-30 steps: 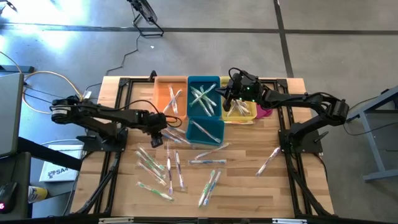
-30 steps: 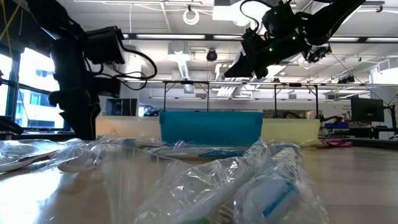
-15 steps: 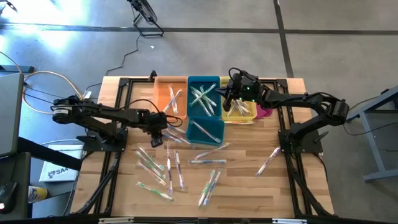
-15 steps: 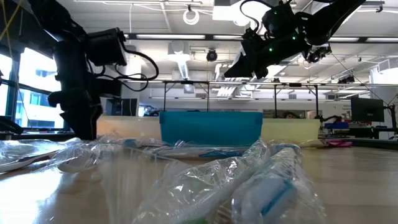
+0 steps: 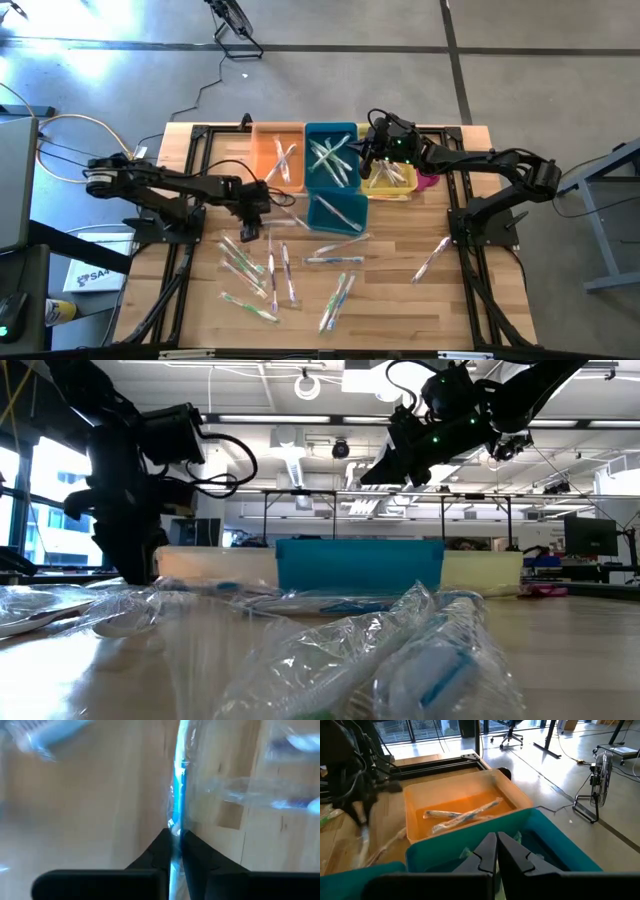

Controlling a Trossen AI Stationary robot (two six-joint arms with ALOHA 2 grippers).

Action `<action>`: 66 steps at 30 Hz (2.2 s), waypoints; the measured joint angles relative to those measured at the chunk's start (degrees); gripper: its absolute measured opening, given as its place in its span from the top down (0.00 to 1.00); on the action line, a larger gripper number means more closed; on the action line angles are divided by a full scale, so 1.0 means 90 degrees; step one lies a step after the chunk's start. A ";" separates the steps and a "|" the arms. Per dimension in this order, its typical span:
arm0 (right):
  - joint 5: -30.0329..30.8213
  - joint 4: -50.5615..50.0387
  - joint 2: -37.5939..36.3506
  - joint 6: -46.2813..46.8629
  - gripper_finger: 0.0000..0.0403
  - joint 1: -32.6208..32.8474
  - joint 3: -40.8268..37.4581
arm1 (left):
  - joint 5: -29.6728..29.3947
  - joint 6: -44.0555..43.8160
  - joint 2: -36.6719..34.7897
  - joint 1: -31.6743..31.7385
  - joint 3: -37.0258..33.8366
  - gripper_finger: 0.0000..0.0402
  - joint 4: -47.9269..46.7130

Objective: Pick & Place Toothbrushes
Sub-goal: Put the blue toothbrush into the orange bin

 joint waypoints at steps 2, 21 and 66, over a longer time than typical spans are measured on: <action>0.0000 0.0000 0.0000 0.0000 0.98 0.0000 -0.0002 | 0.0189 0.0024 0.0003 0.0007 -0.0002 0.96 -0.0002; 0.0000 0.0002 0.0000 0.0000 0.98 -0.0002 -0.0002 | 0.0850 0.0140 0.0005 0.0000 -0.0013 0.95 -0.0107; -0.0017 0.0017 0.0000 -0.0168 0.98 0.0001 0.0001 | -0.2243 -0.0097 -0.2757 0.0010 0.1793 0.95 -0.2381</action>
